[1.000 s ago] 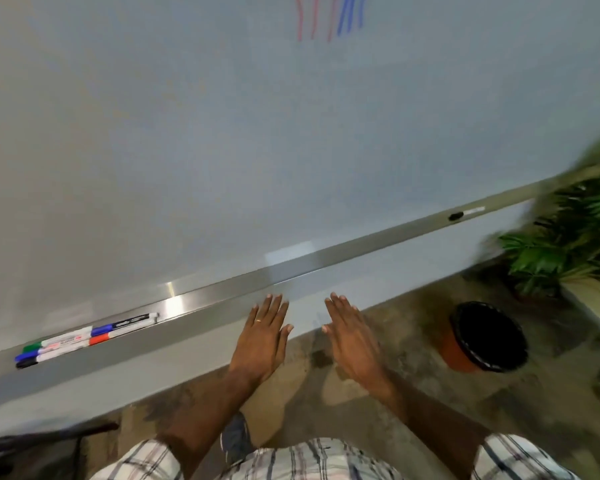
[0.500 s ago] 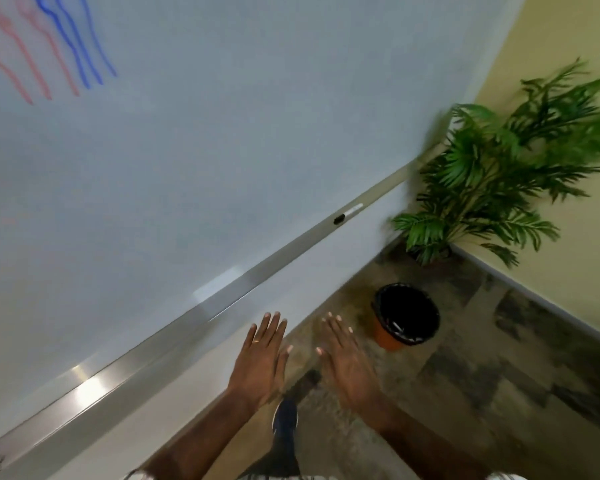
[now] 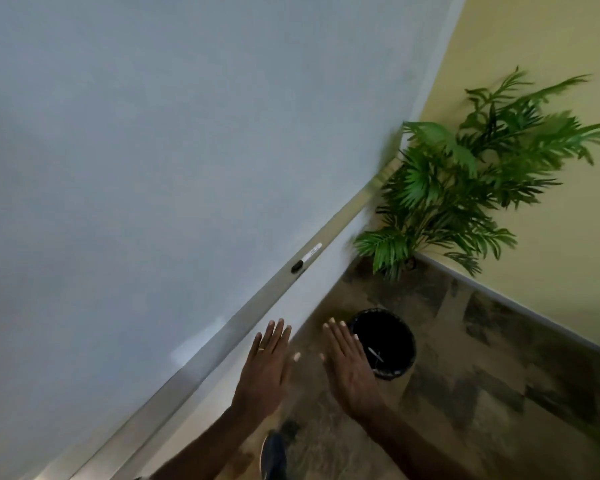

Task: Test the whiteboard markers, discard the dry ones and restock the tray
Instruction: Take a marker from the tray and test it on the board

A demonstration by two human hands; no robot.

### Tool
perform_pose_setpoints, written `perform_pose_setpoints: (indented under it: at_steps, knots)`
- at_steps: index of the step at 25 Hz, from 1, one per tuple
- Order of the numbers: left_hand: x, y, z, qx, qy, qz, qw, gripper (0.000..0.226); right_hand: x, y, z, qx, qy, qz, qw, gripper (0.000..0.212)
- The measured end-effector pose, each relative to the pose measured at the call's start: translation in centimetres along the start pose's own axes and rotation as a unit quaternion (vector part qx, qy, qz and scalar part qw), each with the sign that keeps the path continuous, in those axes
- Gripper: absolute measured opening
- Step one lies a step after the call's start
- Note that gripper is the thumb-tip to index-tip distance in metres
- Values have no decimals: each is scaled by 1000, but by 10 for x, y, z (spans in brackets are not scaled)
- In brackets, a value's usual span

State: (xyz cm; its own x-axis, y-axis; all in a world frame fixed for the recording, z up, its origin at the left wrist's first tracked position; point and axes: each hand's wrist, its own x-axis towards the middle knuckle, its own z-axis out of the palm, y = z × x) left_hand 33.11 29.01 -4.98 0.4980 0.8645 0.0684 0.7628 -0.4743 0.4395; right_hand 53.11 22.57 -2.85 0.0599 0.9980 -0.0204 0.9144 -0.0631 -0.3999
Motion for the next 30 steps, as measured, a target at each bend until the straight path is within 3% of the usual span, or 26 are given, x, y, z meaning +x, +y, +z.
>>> perform_pose_setpoints:
  at_steps: [2,8,13,16,19,22,25,28,30]
  knots:
    - [39,-2,-1,27,-1,29,999,59,32,11,-5,-2,7,9,1000,63]
    - [129,-6,-2,48,-38,4,998,75,110,35,-20,9,4,-21,1000,62]
    - [187,-12,16,45,-61,-52,996,95,202,63,-20,24,-58,-91,994,91]
    - [223,-18,31,40,-77,-95,992,100,263,86,-19,-18,-116,-166,979,75]
    - [244,-15,38,63,-98,-131,985,85,315,108,-10,-80,-163,-247,952,56]
    - [251,-5,44,49,-106,-178,977,79,350,123,-5,-119,-178,-313,925,55]
    - [248,-1,49,23,-70,-210,975,66,370,127,0,-143,-159,-368,905,49]
    - [245,5,47,-14,-35,-233,972,40,380,121,-3,-133,-146,-414,888,44]
    - [246,10,41,-28,-4,-236,971,40,387,117,3,-110,-151,-432,882,37]
